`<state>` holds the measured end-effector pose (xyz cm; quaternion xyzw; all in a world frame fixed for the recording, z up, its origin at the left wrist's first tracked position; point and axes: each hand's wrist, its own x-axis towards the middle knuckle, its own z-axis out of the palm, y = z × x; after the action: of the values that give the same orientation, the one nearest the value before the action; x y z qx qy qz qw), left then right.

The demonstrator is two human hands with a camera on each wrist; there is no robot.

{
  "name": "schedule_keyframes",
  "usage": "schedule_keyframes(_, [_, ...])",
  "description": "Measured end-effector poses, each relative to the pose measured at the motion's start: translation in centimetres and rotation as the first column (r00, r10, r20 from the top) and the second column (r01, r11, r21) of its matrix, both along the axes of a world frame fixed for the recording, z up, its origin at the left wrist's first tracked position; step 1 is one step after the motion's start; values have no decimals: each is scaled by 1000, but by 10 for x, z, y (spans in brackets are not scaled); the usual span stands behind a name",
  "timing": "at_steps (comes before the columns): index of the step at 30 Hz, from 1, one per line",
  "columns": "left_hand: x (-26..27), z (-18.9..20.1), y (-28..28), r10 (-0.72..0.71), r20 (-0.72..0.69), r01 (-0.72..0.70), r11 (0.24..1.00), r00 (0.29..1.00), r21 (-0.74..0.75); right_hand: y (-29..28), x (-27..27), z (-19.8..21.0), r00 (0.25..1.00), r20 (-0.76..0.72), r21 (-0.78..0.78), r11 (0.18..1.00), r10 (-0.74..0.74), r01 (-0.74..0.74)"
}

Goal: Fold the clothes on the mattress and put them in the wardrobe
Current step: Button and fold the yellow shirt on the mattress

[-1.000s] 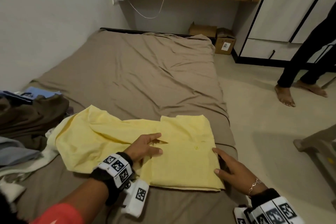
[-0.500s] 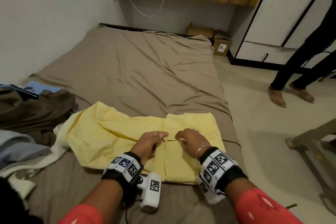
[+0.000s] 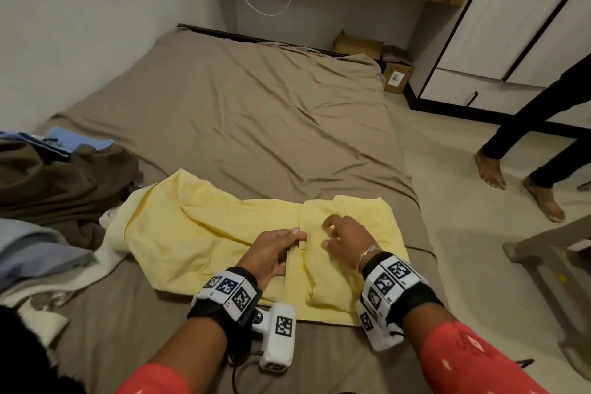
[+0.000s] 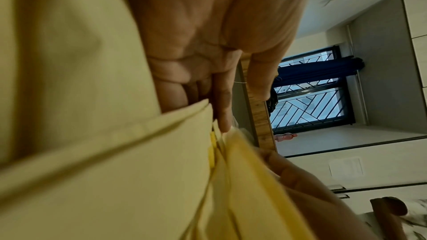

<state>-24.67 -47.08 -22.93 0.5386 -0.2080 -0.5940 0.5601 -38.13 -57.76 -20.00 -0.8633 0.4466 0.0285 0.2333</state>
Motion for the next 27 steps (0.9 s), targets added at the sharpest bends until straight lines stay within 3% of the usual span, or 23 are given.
schedule_keyframes(2, [-2, 0, 1, 1, 34, 0, 1000, 999, -21, 4, 0, 0, 999, -3, 42, 998, 39, -39])
schedule_keyframes(4, [-5, -2, -1, 12, 91, -6, 998, 996, -61, 6, -12, 11, 992, 128, 83, 996, 18, -29])
schedule_keyframes(8, [-13, 3, -7, -77, 104, 89, 990, 992, -111, 2, -65, 19, 937, 317, 93, 988, -147, 123])
schedule_keyframes(11, [-18, 6, -16, -159, 182, 177, 980, 970, -87, 0, -111, 7, 919, 280, 110, 960, -277, 256])
schedule_keyframes(15, [-22, 17, -19, -172, 259, 190, 981, 950, -47, 4, -145, -10, 872, 287, 295, 903, -396, 313])
schedule_keyframes(20, [4, 23, -13, -149, 330, 156, 988, 932, 6, 7, -144, -18, 865, 295, 287, 901, -405, 324])
schedule_keyframes(23, [4, 15, -11, -264, 487, 230, 965, 833, 129, 5, -136, -24, 884, 263, 249, 912, -387, 325])
schedule_keyframes(27, [1, 14, -10, -228, 545, 201, 974, 807, 109, -3, -131, -31, 786, 302, 407, 819, -539, 405])
